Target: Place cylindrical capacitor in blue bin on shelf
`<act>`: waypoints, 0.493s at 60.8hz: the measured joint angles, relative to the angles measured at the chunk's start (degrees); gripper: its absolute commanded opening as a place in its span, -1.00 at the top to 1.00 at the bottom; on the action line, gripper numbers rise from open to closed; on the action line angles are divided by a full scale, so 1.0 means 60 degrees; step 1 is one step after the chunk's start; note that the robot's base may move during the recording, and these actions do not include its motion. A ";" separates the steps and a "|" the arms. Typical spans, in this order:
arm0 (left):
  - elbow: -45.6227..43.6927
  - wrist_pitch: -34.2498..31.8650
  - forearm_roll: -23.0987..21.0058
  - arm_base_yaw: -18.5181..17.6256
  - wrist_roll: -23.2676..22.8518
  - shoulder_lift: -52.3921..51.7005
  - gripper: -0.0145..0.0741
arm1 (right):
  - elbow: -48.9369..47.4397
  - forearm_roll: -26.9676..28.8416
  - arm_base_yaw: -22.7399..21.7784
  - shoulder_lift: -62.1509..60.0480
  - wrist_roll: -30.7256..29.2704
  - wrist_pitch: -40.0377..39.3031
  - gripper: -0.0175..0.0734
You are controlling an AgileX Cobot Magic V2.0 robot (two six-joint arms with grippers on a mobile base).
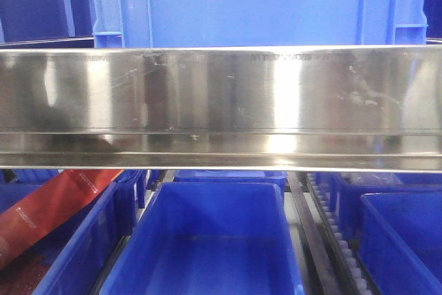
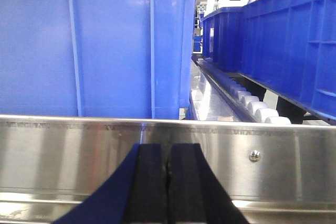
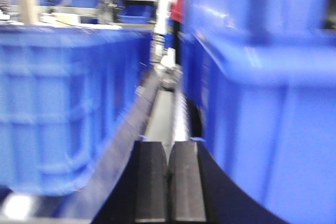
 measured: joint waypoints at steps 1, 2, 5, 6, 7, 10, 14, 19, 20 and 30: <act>0.0000 0.0000 0.0000 0.0000 0.0000 0.0000 0.78 | 0.0182 0.0025 -0.0024 -0.0080 0.0000 -0.0054 0.97; 0.0000 0.0000 0.0000 0.0000 0.0000 0.0000 0.78 | 0.0305 0.0025 -0.0072 -0.0161 0.0000 -0.0111 0.97; 0.0000 0.0000 0.0000 0.0000 0.0000 0.0000 0.78 | 0.0740 0.0025 -0.0144 -0.0431 0.0000 -0.0299 0.97; 0.0000 0.0000 0.0000 0.0000 0.0000 0.0000 0.78 | 0.0864 0.0025 -0.0144 -0.0510 0.0000 -0.0357 0.97; 0.0000 0.0000 0.0000 0.0000 0.0000 0.0000 0.78 | 0.0995 0.0025 -0.0144 -0.0586 0.0000 -0.0420 0.97; 0.0000 0.0000 0.0000 0.0000 0.0000 0.0000 0.78 | 0.1448 0.0025 -0.0166 -0.0843 0.0000 -0.0612 0.97; 0.0000 0.0000 0.0000 0.0000 0.0000 0.0000 0.78 | 0.2020 0.0025 -0.0183 -0.1149 0.0000 -0.0913 0.97; 0.0000 0.0000 0.0000 0.0000 0.0000 0.0000 0.78 | 0.2644 0.0025 -0.0183 -0.1368 0.0017 -0.1136 0.97; 0.0000 0.0000 0.0000 0.0000 0.0000 0.0000 0.78 | 0.2723 0.0006 -0.0183 -0.1397 0.0017 -0.1136 0.97; 0.0000 -0.0019 0.0000 0.0000 0.0000 0.0000 0.78 | 0.2948 -0.0169 -0.0183 -0.1437 0.0017 -0.0995 0.97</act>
